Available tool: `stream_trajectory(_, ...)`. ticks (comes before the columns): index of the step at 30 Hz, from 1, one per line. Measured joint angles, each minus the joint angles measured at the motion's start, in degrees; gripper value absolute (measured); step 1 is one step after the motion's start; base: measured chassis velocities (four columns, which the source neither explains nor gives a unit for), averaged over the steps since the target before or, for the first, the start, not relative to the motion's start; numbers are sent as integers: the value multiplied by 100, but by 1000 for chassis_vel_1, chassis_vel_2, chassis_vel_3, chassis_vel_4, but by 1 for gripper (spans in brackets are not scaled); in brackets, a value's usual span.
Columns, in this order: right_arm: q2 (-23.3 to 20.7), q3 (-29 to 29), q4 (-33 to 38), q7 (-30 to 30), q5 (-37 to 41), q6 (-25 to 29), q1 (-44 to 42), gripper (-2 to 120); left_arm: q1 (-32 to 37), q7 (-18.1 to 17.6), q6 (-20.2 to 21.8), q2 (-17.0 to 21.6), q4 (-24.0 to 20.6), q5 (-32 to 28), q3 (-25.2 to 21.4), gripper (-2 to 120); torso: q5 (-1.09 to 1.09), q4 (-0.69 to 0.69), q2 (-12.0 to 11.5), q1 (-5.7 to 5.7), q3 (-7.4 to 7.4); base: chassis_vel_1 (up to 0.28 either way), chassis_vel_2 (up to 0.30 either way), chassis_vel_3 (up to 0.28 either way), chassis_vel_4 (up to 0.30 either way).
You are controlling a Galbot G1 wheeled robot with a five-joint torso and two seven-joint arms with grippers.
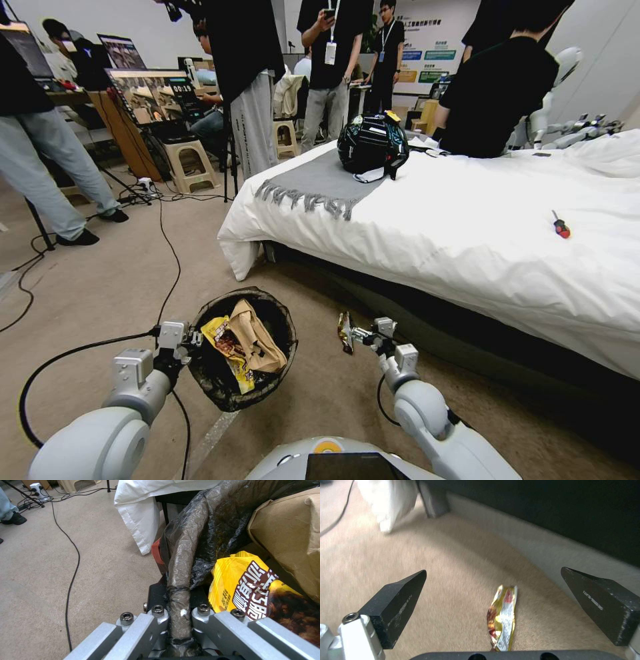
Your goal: Pick up the trash bin, then pick up the garbage from the floor and place it into the trash bin.
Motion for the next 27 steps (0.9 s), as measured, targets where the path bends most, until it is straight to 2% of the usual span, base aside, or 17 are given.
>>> stream_trajectory(7, 23, -277, -583, -7, 834, -289, 778, 100, 3, -6, 4, 2, -2, -12, -13, 0, 1, 2, 0, 0, 0, 0, 0, 0, 0)
stream_trajectory(9, 38, -403, -928, -11, 1341, -448, 1088, 100, 13, -11, 6, 2, -4, -12, -13, 0, 0, 1, 0, 0, 0, 0, 0, 0, 0)
stream_trajectory(16, 102, -618, -1467, 67, 2038, -694, 1481, 100, 18, -16, 10, 26, -5, -24, -24, 0, 0, 1, 0, 0, 0, 0, 0, 0, 0)
stream_trajectory(27, 468, -822, -2130, 492, 2211, -837, 1625, 100, -14, -16, 11, 38, -5, -29, -4, 0, -1, 1, 0, 0, 0, 0, 0, 0, 0)
